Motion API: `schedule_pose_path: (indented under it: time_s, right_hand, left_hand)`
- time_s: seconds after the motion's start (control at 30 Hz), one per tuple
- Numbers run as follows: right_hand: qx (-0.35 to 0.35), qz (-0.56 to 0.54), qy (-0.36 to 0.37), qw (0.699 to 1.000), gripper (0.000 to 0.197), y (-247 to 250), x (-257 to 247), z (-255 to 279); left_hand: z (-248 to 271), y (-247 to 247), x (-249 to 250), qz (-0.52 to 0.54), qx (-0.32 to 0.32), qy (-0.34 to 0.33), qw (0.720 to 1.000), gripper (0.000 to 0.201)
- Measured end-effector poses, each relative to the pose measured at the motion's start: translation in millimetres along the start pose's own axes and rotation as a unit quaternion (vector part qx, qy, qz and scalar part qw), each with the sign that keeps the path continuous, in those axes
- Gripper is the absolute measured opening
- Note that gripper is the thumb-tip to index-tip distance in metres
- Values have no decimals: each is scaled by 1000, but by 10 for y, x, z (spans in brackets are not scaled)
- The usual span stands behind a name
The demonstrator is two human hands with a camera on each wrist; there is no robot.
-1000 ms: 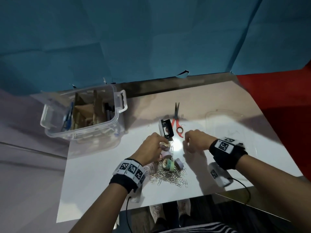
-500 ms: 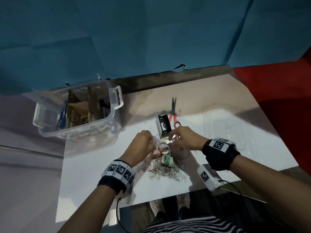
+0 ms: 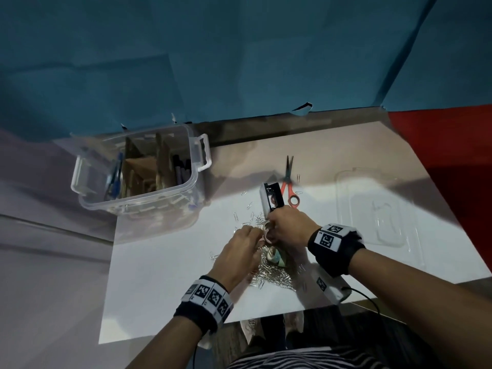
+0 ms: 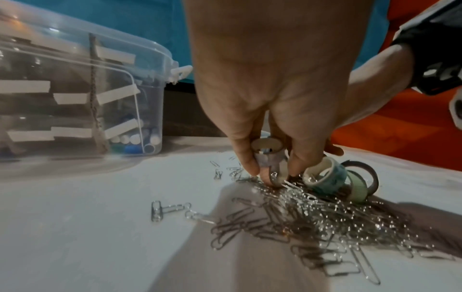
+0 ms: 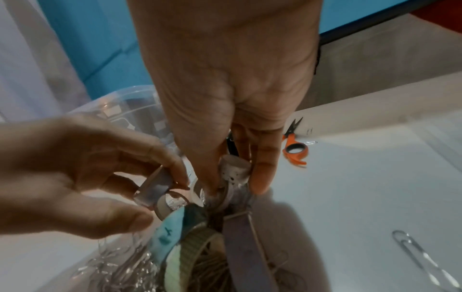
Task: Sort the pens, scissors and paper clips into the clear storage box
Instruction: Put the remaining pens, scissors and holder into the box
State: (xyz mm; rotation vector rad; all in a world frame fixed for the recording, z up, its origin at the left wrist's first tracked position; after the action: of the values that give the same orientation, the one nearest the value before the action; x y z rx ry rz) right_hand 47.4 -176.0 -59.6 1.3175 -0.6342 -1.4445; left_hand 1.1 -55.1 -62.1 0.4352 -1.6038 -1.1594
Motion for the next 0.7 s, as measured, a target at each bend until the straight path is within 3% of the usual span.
schedule_pose_path:
  time_s: [0.17, 0.33, 0.5, 0.7]
  right_hand:
    - [-8, -56, -20, 998, 13, 169, 49, -45]
    - [-20, -144, -41, 989, 18, 538, 56, -145]
    - [16, -210, -34, 977, 22, 1058, -333, -439]
    - [29, -263, -3, 964, 30, 1458, -1228, -1013]
  left_hand:
    - [-85, 54, -65, -19, 24, 34, 999, 13]
    - [-166, 480, -33, 77, 62, 63, 993, 17]
    - [-195, 1569, -106, 171, 160, 85, 968, 19]
    - [-415, 2992, -906, 85, 316, 152, 933, 18]
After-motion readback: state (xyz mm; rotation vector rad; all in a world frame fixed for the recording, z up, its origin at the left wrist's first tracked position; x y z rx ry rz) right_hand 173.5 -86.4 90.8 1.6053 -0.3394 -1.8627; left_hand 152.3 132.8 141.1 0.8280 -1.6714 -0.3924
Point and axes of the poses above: each hand's wrist, its own z-axis away from the middle knuckle, its own y-axis out of the back of the hand, x = y × z, the point moved 8 cm from there along -z, towards the middle knuckle, and after that the axes turned 7 degrees about x, right-handed, at the moved point
